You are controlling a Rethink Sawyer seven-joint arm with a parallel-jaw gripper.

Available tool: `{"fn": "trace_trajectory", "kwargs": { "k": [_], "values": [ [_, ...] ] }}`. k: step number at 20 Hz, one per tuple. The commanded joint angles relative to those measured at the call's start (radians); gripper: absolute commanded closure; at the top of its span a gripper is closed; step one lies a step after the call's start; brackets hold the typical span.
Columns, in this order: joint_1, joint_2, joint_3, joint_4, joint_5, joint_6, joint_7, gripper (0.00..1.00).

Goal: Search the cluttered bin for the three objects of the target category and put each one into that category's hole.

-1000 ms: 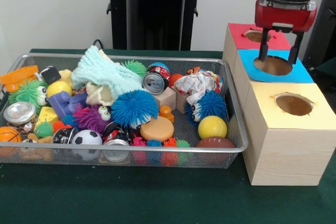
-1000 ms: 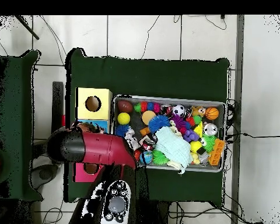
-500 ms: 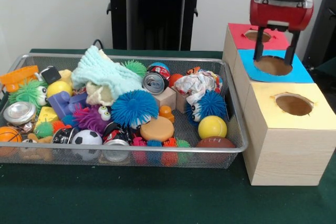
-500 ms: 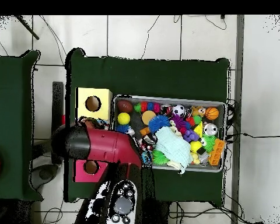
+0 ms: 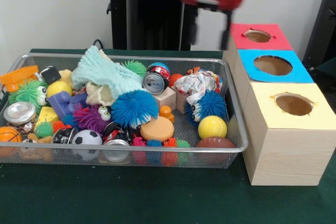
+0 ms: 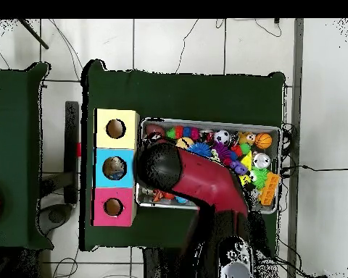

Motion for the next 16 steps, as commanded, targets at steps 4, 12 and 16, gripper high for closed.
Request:
{"fn": "trace_trajectory", "kwargs": {
  "k": [4, 12, 16],
  "values": [
    [-0.274, -0.002, 0.22, 0.032, -0.155, 0.075, -0.301, 0.0],
    [-0.476, 0.084, 0.347, -0.007, -0.353, 0.047, -0.407, 0.0],
    [-0.538, 0.108, 0.378, 0.037, -0.45, -0.005, -0.372, 0.0]
  ]
}}
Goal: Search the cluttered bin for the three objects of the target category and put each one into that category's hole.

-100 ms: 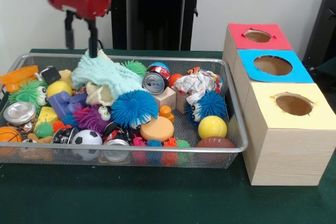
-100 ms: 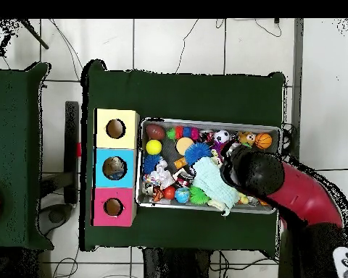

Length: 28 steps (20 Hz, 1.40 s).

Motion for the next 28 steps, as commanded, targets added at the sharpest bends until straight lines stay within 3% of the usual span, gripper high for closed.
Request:
{"fn": "trace_trajectory", "kwargs": {
  "k": [1, 5, 10, 16, 24, 28],
  "values": [
    [-0.092, 0.081, 0.198, 0.055, -0.191, -0.022, -0.315, 0.0],
    [-0.135, 0.131, 0.228, 0.069, -0.276, -0.074, -0.266, 0.0],
    [-0.132, 0.228, 0.22, 0.016, -0.397, -0.116, -0.208, 0.0],
    [-0.165, 0.332, 0.24, -0.024, -0.478, -0.139, -0.175, 0.0],
    [-0.13, 0.512, 0.251, -0.118, -0.525, -0.227, -0.065, 0.0],
    [-0.08, 0.521, 0.233, -0.113, -0.504, -0.259, 0.003, 0.0]
  ]
}}
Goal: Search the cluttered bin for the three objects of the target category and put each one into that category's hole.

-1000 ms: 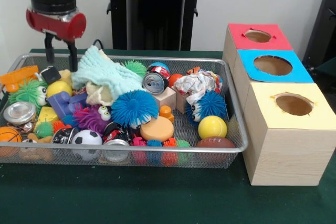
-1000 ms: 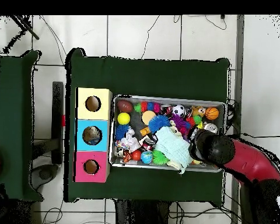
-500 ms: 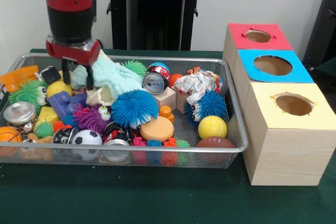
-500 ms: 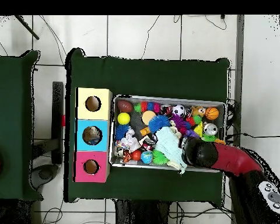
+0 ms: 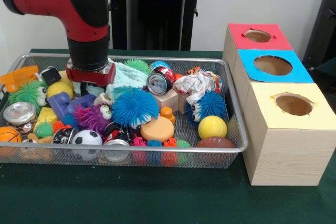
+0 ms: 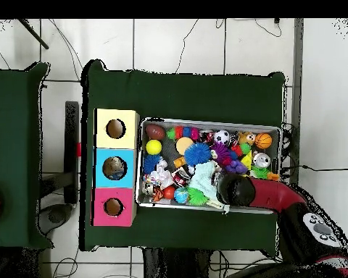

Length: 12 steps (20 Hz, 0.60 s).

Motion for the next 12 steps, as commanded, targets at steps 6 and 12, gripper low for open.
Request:
{"fn": "trace_trajectory", "kwargs": {
  "k": [6, 12],
  "values": [
    [0.147, 0.068, 0.086, 0.011, 0.049, -0.056, 0.125, 0.0],
    [0.235, -0.043, 0.085, 0.06, 0.183, -0.029, 0.241, 0.0]
  ]
}}
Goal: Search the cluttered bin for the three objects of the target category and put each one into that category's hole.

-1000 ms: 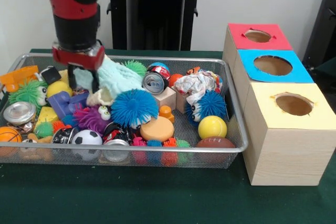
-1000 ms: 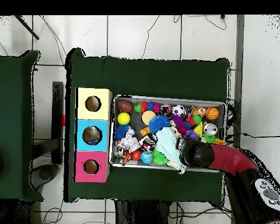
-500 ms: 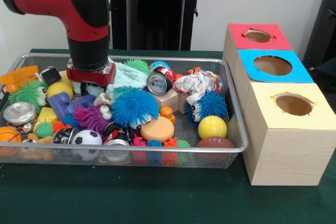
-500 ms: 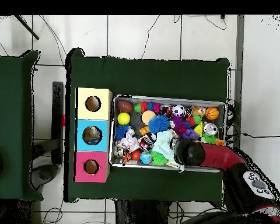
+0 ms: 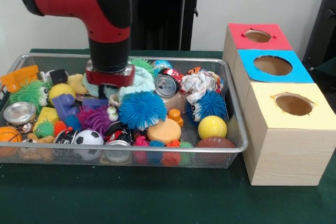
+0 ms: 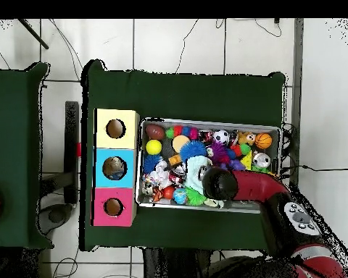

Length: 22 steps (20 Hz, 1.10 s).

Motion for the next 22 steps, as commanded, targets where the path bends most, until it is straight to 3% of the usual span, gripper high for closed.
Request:
{"fn": "trace_trajectory", "kwargs": {
  "k": [1, 8, 14, 22],
  "values": [
    [0.127, -0.042, 0.099, 0.066, 0.16, -0.02, 0.25, 0.0],
    [0.204, -0.099, 0.056, 0.061, 0.264, 0.012, 0.279, 0.0],
    [0.233, -0.1, 0.044, 0.046, 0.335, -0.005, 0.267, 0.0],
    [0.224, -0.062, 0.055, -0.018, 0.349, -0.061, 0.172, 0.0]
  ]
}}
